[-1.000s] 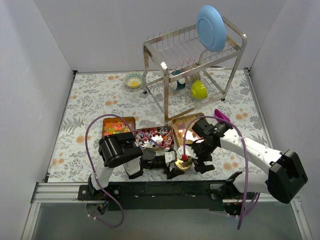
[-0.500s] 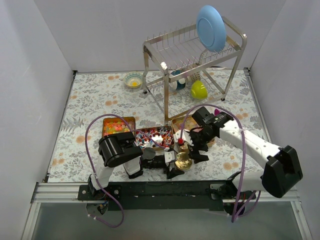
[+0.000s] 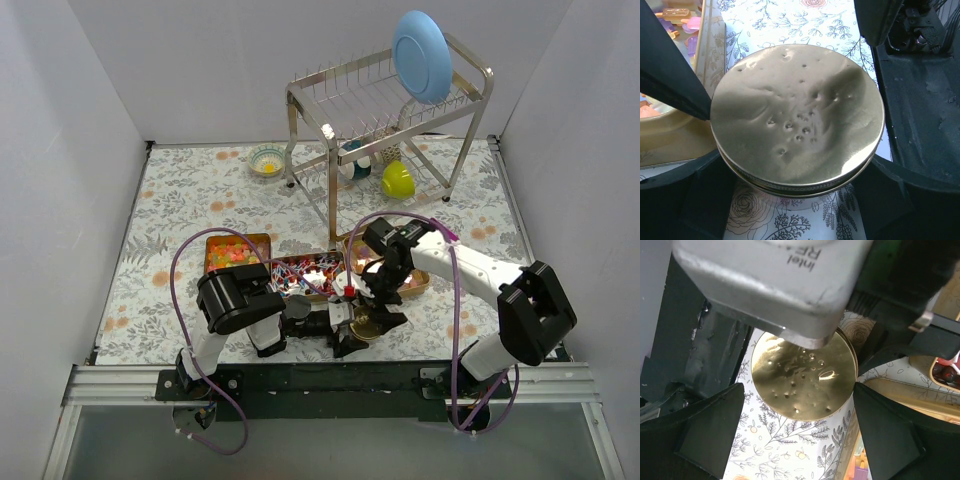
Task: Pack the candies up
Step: Screw the bottle lid onto the packing bottle.
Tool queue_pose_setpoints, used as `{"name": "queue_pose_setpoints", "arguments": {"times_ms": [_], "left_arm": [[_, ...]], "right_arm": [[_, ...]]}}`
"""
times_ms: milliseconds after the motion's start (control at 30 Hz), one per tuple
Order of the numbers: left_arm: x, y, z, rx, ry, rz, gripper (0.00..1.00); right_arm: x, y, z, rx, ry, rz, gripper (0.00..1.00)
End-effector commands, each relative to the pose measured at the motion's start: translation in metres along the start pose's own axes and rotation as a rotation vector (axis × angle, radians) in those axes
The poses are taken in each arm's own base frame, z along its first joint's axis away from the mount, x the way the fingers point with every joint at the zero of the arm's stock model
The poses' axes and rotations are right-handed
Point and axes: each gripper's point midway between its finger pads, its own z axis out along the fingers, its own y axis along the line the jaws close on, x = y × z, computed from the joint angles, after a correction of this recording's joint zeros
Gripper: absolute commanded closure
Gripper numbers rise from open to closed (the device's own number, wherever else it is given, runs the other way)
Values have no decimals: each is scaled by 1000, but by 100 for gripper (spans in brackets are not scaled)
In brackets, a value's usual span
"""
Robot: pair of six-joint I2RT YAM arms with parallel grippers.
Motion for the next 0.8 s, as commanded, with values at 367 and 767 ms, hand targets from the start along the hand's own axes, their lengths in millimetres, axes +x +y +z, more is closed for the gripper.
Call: {"name": "queue_pose_setpoints", "arguments": {"times_ms": [367,767], "left_arm": [[10,13,-17,-106,-57,-78,100],[13,4,-17,-54,-48,-59,100]], "right_arm": [[56,77,5,-83,141,58,5],[10,19,-42,185,4,78,7]]}}
